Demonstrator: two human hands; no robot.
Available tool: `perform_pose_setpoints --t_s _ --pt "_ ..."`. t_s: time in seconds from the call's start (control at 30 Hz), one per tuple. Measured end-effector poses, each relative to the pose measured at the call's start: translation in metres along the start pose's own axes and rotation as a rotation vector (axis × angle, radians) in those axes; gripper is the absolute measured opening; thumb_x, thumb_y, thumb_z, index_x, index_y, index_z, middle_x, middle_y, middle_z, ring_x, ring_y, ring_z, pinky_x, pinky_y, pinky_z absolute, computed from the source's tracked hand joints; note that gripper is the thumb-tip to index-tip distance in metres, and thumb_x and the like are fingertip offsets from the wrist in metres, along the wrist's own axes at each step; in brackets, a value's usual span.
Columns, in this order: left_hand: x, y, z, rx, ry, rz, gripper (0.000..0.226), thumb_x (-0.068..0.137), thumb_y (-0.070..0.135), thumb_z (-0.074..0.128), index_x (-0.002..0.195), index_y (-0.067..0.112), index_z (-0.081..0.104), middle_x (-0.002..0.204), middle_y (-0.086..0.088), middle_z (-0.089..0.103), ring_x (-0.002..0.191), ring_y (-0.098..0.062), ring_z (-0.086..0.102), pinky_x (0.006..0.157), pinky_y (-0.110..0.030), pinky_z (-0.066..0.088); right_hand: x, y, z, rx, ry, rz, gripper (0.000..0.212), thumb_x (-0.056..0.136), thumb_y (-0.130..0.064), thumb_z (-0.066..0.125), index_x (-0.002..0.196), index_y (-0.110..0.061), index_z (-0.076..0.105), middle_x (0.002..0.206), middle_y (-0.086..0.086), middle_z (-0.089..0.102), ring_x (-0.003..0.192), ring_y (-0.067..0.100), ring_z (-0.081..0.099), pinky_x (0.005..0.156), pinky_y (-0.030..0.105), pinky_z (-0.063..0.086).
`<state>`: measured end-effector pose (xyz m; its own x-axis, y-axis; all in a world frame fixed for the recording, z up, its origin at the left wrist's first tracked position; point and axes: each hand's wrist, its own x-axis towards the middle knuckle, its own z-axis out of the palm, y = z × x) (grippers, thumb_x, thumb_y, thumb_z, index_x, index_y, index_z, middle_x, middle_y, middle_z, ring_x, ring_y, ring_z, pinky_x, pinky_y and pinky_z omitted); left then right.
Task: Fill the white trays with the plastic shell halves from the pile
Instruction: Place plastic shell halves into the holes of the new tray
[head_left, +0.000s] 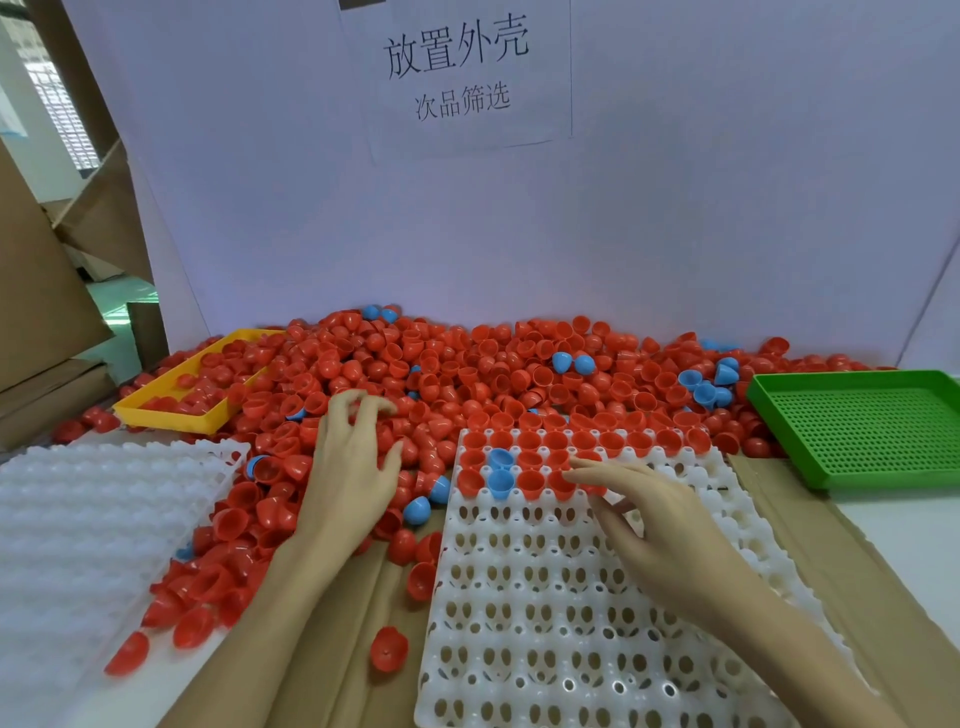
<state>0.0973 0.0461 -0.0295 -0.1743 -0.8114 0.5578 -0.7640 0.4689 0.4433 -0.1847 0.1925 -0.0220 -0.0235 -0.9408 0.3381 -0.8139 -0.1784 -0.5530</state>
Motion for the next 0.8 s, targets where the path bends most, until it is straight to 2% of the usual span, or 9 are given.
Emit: perform_pose_setpoints --t_s 0.1,0.2,0.3,0.4,0.5,0.6,0.67,0.8 --pt "0.001 -0.009 0.002 0.21 -0.128 -0.014 0.015 0.092 0.034 0.077 0.102 0.024 0.071 0.109 0.004 0.06 0.11 -0.025 0.054 0.096 -0.036 0.037 0.0 0.0 0.0 0.001 -0.006 0.01 0.037 0.105 -0.016 0.057 0.136 -0.035 0.066 0.139 -0.027 0.056 0.123 -0.008 0.053 0.1 0.007 0.044" --pt "0.002 -0.009 0.008 0.267 -0.247 -0.04 0.027 0.096 0.051 0.066 0.111 0.03 0.069 0.116 0.01 0.06 0.116 -0.018 0.051 0.099 -0.035 0.032 0.001 -0.001 0.001 0.007 -0.021 0.019 0.037 0.105 -0.016 0.057 0.135 -0.036 0.066 0.138 -0.029 0.055 0.115 -0.014 0.052 0.092 -0.001 0.04" --pt "0.0 -0.01 0.011 0.264 -0.313 -0.019 0.03 0.097 0.047 0.066 0.122 0.03 0.064 0.126 0.011 0.053 0.121 -0.015 0.046 0.102 -0.032 0.032 0.001 -0.002 0.002 0.014 -0.033 0.029 0.038 0.105 -0.015 0.056 0.135 -0.036 0.066 0.137 -0.029 0.054 0.108 -0.022 0.049 0.091 -0.003 0.039" --pt "0.0 -0.012 0.012 0.253 -0.32 -0.043 0.026 0.094 0.036 0.067 0.118 0.029 0.059 0.123 0.011 0.051 0.117 -0.016 0.047 0.098 -0.03 0.034 0.001 -0.002 0.002 0.029 -0.029 0.033 0.038 0.105 -0.014 0.056 0.134 -0.036 0.067 0.138 -0.028 0.057 0.115 -0.015 0.052 0.093 -0.001 0.04" --pt "0.0 -0.011 0.012 0.218 -0.324 -0.04 0.025 0.092 0.03 0.068 0.113 0.028 0.055 0.128 0.012 0.05 0.116 -0.017 0.049 0.097 -0.031 0.036 0.0 -0.002 0.002 0.038 -0.029 0.038 0.038 0.105 -0.014 0.057 0.133 -0.037 0.067 0.137 -0.028 0.057 0.11 -0.022 0.05 0.091 -0.002 0.039" --pt "0.002 -0.014 0.014 0.246 -0.414 -0.02 0.021 0.097 0.031 0.061 0.116 0.032 0.055 0.16 0.012 0.038 0.134 -0.019 0.04 0.109 -0.037 0.031 0.0 -0.002 0.002 0.044 -0.026 0.037 0.037 0.105 -0.014 0.057 0.133 -0.037 0.068 0.137 -0.028 0.058 0.111 -0.019 0.052 0.091 -0.002 0.04" --pt "0.003 -0.018 0.015 0.287 -0.462 -0.008 0.024 0.1 0.035 0.056 0.124 0.035 0.056 0.169 0.012 0.026 0.142 -0.019 0.032 0.115 -0.04 0.025 0.0 -0.003 0.001 0.039 -0.028 0.036 0.037 0.105 -0.014 0.057 0.133 -0.036 0.068 0.138 -0.027 0.058 0.115 -0.012 0.055 0.092 -0.001 0.041" --pt "0.003 -0.024 0.015 0.31 -0.454 0.015 0.032 0.103 0.039 0.052 0.134 0.041 0.055 0.153 0.007 0.031 0.135 -0.02 0.031 0.111 -0.04 0.023 0.0 -0.003 0.001 0.022 -0.041 0.04 0.037 0.105 -0.015 0.056 0.134 -0.035 0.067 0.14 -0.027 0.058 0.121 -0.008 0.055 0.094 0.0 0.041"
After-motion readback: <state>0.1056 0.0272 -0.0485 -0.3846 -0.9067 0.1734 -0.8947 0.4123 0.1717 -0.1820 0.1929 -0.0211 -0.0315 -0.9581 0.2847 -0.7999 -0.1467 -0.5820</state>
